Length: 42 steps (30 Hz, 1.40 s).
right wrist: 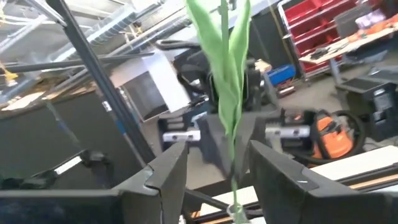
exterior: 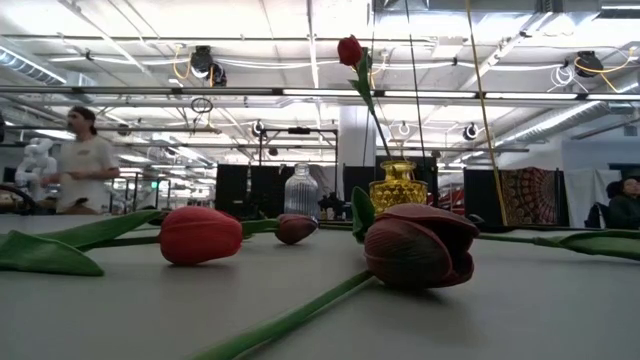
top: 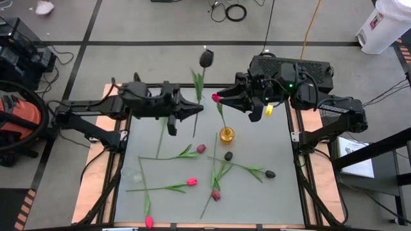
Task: Sort flowers into vase by color
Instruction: Put the top black tulip into the top transparent vase
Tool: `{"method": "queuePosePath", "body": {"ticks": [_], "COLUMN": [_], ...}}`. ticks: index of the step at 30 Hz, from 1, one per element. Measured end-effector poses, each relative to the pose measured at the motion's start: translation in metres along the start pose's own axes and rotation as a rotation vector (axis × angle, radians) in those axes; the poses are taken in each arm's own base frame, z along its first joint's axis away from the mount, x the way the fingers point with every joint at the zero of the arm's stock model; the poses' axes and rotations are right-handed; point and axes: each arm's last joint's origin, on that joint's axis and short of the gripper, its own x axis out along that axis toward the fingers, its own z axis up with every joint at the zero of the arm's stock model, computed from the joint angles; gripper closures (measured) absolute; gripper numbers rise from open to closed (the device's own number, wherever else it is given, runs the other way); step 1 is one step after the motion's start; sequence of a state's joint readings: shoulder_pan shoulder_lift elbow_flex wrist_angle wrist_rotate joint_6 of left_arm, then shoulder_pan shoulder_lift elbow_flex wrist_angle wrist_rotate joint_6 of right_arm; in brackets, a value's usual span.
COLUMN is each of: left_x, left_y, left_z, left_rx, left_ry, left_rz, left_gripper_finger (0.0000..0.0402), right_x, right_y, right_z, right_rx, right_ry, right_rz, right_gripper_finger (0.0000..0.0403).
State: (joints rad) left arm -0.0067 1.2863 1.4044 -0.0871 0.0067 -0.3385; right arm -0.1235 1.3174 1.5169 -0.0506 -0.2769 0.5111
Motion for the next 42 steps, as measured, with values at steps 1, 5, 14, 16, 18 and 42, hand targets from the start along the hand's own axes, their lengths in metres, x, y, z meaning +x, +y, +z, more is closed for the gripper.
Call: {"method": "queuePosePath", "body": {"ticks": [1,5,14,16,18,42], "left_x": [0.003,0.015,0.032,0.033,0.035,0.047], "left_y": [0.000,0.002,0.004,0.004,0.003,0.006], "left_z": [-0.002,-0.008,-0.014,-0.014,-0.013,-0.019], "left_rx": [-0.005,-0.021,-0.022,-0.029,-0.045,-0.045], "left_ry": [0.003,0.008,-0.024,-0.033,-0.051,-0.068], "left_rz": [-0.005,-0.018,-0.058,-0.061,-0.069,-0.080], "left_gripper_finger": [0.0398,0.0398,0.0398,0.0398,0.0398,0.0398], "right_x": [0.000,0.001,0.001,0.001,0.001,0.001], "right_y": [0.001,0.003,0.003,0.003,0.003,0.001], "right_z": [0.000,-0.001,-0.001,-0.001,-0.002,-0.005], "right_rx": [-0.008,-0.024,-0.024,-0.024,-0.023,0.005], "right_ry": [-0.004,-0.014,-0.015,-0.015,-0.014,0.020], "right_rz": [-0.007,-0.024,-0.027,-0.027,-0.027,-0.044], "right_gripper_finger": [0.0241,0.0241,0.0241,0.0241,0.0241,0.0241]}}
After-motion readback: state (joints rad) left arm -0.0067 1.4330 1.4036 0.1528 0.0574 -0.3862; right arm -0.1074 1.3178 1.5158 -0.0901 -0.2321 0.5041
